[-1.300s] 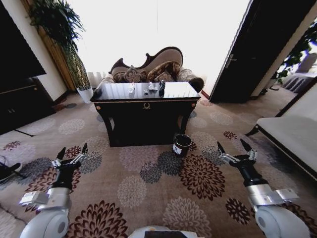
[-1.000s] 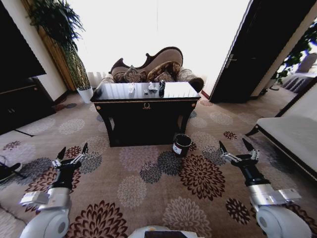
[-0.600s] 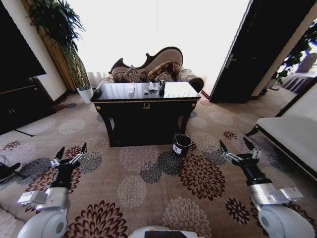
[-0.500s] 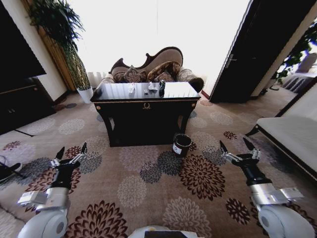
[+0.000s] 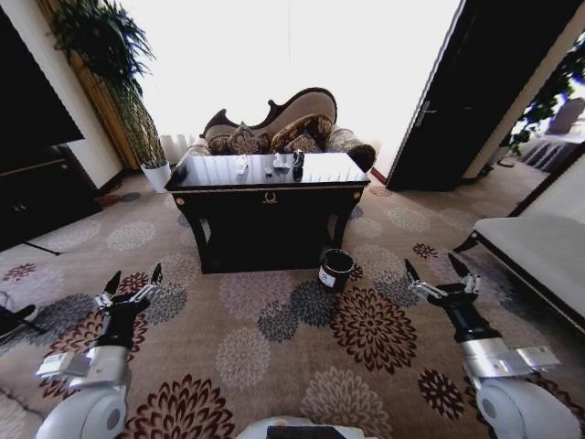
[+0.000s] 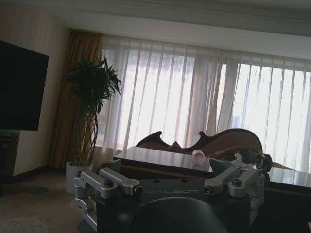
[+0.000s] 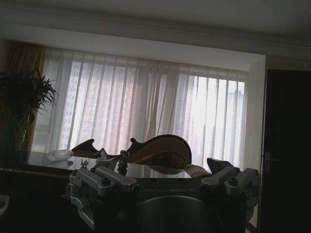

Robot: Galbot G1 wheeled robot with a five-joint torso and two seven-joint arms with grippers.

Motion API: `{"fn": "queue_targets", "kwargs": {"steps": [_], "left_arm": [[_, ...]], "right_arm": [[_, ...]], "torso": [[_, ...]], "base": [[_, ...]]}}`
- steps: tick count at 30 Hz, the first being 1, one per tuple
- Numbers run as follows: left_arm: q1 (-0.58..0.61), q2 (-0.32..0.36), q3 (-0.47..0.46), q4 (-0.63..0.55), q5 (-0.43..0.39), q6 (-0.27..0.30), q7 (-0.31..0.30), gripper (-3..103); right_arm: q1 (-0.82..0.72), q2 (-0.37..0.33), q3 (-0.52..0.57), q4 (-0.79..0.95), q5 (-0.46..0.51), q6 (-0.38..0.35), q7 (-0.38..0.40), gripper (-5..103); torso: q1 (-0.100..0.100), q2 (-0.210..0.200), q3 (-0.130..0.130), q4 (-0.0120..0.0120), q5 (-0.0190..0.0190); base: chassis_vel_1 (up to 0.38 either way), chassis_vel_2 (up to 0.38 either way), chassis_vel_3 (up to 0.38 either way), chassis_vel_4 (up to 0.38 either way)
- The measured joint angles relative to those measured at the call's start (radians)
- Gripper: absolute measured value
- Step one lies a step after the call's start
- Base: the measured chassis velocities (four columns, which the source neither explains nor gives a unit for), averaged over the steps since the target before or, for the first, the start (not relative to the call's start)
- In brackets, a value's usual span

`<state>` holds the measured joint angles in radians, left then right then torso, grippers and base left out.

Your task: Move to the front of the table and place the trash on the table into the trash bin.

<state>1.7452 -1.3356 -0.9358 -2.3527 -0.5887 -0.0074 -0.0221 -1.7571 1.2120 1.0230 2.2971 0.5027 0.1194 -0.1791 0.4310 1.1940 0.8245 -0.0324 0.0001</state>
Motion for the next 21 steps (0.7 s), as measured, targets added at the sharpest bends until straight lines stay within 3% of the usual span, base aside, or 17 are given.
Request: {"fn": "queue_targets", "kwargs": {"steps": [9,21], "left_arm": [[-0.001,-0.001,0.001,0.001,0.001,-0.002,0.001,100],[-0.003,0.001,-0.007,-0.001,-0.002,-0.005,0.002,100]], "right_arm": [[0.002,0.000,0.000,-0.002,0.002,0.000,0.001,100],[0.000,-0.001,0.001,-0.002,0.002,0.000,0.001,100]], "torso": [[0.000,0.000,0.000,0.0001,0.0001],[0.001,0.000,0.000,-0.0002,-0.0011]], "base": [[-0.230,0.257,0.234,-0.247],[-0.358,0.357,0.355,-0.357]]}}
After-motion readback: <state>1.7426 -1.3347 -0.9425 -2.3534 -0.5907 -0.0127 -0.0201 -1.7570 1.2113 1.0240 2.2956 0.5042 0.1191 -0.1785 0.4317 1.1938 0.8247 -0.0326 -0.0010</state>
